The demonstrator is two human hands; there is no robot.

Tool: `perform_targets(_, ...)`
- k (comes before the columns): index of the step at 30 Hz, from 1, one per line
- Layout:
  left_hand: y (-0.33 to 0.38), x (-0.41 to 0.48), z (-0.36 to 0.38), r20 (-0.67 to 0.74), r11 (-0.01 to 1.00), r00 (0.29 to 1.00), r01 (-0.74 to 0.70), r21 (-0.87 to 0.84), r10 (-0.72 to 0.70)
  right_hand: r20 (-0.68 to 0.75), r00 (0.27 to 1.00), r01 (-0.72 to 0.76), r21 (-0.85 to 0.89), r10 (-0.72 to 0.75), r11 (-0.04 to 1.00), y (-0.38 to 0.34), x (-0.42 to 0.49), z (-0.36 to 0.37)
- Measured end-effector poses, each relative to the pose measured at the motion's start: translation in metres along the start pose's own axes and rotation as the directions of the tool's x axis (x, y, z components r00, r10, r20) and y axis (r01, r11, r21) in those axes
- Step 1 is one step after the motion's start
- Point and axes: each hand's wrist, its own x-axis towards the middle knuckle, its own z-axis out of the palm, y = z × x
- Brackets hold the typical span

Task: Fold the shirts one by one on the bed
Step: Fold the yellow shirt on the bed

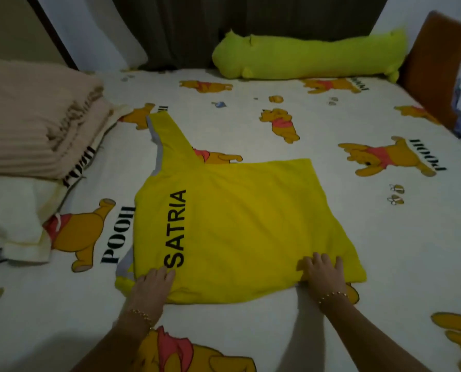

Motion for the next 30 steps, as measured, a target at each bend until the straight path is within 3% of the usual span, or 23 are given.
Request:
perform_targets(5, 0.0, -0.017, -0.006, -0.021, 0.996, 0.996, 0.086, 0.014, -0.085, -0.032, 0.999, -0.029, 0.048, 0.03, 0.998, 0.015, -0.003, 0.003)
perform_targets(9, -0.002, -0.035, -0.018, -0.106, 0.989, 0.991, 0.098, 0.114, -0.086, -0.051, 0.998, 0.019, -0.054, -0.021, 0.998, 0.032, -0.019, -0.013)
perform_targets(12, -0.01, -0.047, -0.038, -0.147, 0.975, 0.985, 0.115, 0.192, -0.087, -0.228, 0.968, 0.077, -0.12, -0.103, 0.99, 0.045, -0.037, -0.036)
perform_targets(14, -0.009, -0.061, -0.048, -0.16, 0.967, 0.981, 0.142, 0.212, -0.109, -0.261, 0.958, 0.088, -0.137, -0.121, 0.987, 0.047, -0.053, -0.047)
perform_targets(19, 0.014, -0.121, -0.029, -0.069, 0.972, 0.985, 0.169, 0.166, -0.159, 0.04, 0.998, -0.043, -0.058, 0.046, 0.997, 0.038, -0.1, -0.018)
perform_targets(24, 0.034, -0.141, -0.014, -0.042, 0.968, 0.982, 0.187, 0.168, -0.183, -0.004, 1.0, 0.009, -0.01, -0.009, 1.0, 0.015, -0.126, -0.006)
perform_targets(28, 0.041, -0.135, -0.01, 0.052, 0.981, 0.987, 0.141, 0.131, -0.149, 0.081, 0.995, 0.059, -0.083, -0.053, 0.995, 0.0, -0.125, -0.007)
perform_targets(30, 0.035, -0.134, -0.004, 0.067, 0.986, 0.987, 0.139, 0.089, -0.145, 0.21, 0.977, 0.07, -0.117, -0.044, 0.991, 0.0, -0.123, -0.006)
